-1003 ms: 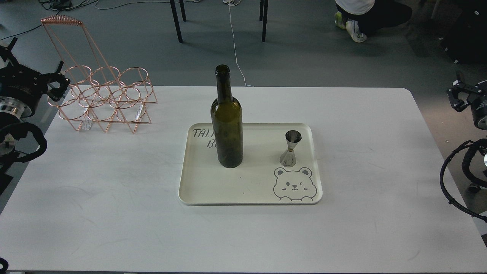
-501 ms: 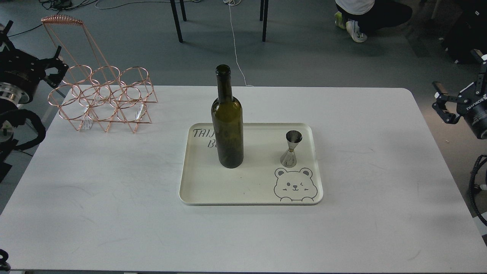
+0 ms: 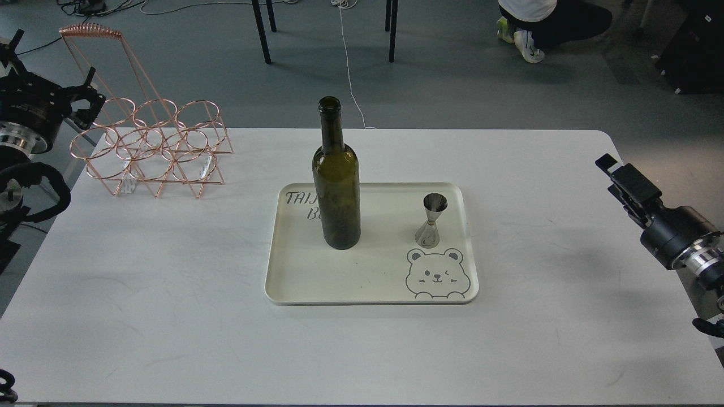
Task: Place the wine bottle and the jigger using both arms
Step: 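Move the right gripper in toward the steel jigger on the tray, then grasp the steel jigger with the right gripper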
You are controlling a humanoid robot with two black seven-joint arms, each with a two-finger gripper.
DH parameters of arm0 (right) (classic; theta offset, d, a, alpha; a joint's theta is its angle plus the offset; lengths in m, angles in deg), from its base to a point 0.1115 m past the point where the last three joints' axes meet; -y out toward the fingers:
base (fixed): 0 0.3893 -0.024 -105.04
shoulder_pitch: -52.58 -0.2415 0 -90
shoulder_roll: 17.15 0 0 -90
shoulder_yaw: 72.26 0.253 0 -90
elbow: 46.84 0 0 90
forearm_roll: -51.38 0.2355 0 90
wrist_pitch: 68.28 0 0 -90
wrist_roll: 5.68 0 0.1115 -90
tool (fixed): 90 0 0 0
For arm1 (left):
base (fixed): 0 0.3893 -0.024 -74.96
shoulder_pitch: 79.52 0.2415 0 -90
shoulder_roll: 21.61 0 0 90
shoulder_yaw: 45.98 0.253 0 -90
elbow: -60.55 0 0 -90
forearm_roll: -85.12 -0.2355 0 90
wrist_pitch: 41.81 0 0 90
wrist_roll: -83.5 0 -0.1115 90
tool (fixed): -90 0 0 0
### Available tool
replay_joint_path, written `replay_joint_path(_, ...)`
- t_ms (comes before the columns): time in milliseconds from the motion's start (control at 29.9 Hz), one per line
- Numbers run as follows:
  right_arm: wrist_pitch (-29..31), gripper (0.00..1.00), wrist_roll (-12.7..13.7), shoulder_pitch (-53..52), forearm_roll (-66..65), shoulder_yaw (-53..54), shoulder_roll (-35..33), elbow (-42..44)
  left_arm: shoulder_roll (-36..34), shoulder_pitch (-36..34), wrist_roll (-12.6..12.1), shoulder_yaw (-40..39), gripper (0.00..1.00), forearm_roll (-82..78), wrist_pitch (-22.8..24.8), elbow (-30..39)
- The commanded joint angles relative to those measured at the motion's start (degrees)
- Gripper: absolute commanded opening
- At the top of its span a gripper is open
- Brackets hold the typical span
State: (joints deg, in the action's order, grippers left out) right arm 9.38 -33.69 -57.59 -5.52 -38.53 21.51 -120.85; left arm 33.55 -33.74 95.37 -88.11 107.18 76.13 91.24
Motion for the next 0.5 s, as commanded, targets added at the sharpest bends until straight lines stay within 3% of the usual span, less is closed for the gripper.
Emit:
replay_joint_path(0,-1.0,0.99,0.0,-0.7,-13.5,-0.1,2.3,1.1,-0.1,0.1,0.0,0.0,0.98,-0.1,-0.2,0.1)
replay_joint_path(201,-2.4,0.98,0.0,-5.2,-34.2,-4.9,9.3,5.5,-0.3,0.1,0.1,-0.1,0.98,0.0,0.1,0.0)
replay_joint_path(334,-9.1,0.96,0.0,-10.3,-43.1,-11.2,14.0,12.5,-0.6,0.1,0.1,-0.1,0.98,0.0,0.1,0.0)
replay_joint_path(468,-13.5,0.95,0.0,-15.8,-44.1,-20.1,18.7,19.5,-0.8,0.1,0.1,-0.1,0.98,0.0,0.1,0.0)
